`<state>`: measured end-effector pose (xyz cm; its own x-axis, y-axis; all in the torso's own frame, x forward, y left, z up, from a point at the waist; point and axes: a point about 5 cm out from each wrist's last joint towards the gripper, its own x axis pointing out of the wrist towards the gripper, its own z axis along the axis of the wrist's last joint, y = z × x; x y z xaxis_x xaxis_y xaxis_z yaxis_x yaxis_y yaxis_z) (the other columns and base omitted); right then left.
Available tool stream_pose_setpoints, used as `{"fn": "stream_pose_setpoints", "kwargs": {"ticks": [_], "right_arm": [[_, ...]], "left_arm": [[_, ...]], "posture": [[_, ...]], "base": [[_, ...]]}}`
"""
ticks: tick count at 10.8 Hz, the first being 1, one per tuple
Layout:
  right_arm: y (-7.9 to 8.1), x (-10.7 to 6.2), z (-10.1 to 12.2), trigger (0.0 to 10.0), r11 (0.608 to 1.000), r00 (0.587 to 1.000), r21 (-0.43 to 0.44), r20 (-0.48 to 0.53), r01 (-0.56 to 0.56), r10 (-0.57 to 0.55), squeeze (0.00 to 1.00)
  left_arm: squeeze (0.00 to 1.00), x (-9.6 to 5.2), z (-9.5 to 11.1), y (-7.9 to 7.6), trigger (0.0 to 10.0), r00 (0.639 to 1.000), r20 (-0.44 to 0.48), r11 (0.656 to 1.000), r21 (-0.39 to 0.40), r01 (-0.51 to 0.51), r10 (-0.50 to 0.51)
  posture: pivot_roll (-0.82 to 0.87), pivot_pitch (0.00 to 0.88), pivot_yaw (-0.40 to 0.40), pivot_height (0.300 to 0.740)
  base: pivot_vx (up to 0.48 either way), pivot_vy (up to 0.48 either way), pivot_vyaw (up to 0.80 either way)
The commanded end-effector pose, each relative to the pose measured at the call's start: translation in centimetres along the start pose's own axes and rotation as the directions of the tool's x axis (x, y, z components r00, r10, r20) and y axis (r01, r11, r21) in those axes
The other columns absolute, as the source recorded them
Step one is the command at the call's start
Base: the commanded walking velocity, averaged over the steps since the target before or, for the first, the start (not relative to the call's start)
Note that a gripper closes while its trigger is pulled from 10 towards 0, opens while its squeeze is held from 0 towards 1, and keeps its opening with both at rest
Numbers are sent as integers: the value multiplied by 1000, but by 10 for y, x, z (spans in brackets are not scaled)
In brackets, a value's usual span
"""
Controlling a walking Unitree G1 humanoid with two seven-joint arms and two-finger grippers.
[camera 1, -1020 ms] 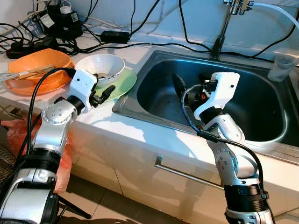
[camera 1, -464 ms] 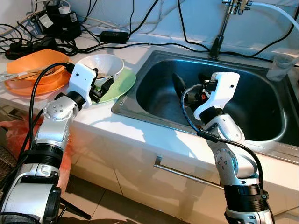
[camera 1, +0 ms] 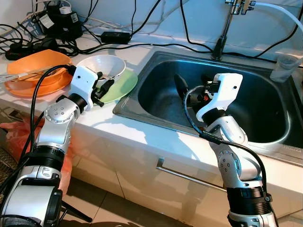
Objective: Kitchen organization
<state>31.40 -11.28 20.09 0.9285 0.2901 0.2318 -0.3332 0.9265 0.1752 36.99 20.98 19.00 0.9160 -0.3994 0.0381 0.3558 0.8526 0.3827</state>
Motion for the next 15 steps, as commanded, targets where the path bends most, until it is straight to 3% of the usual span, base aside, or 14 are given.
{"fn": "stream_pose_setpoints", "kwargs": {"ticks": [1, 9, 15], "right_arm": [[0, -1, 1, 10000, 1000, 1000, -1, 5, 6, -6, 0], [-1, -2, 0, 10000, 1000, 1000, -2, 0, 11, -11, 0], [-1, 1, -1, 10000, 1000, 1000, -3, -1, 6, -6, 0]], "left_arm": [[0, 3, 6, 4, 0, 1000, 21, 1000, -3, -4, 4], [0, 3, 7, 4, 0, 999, 43, 1000, -6, -8, 8], [0, 1, 38, 28, 0, 973, 171, 987, 21, -160, 154]], "posture": [[3, 0, 60, 740], [1, 0, 61, 740], [5, 0, 55, 740]], "base": [[0, 0, 0], [0, 0, 0], [0, 0, 0]]}}
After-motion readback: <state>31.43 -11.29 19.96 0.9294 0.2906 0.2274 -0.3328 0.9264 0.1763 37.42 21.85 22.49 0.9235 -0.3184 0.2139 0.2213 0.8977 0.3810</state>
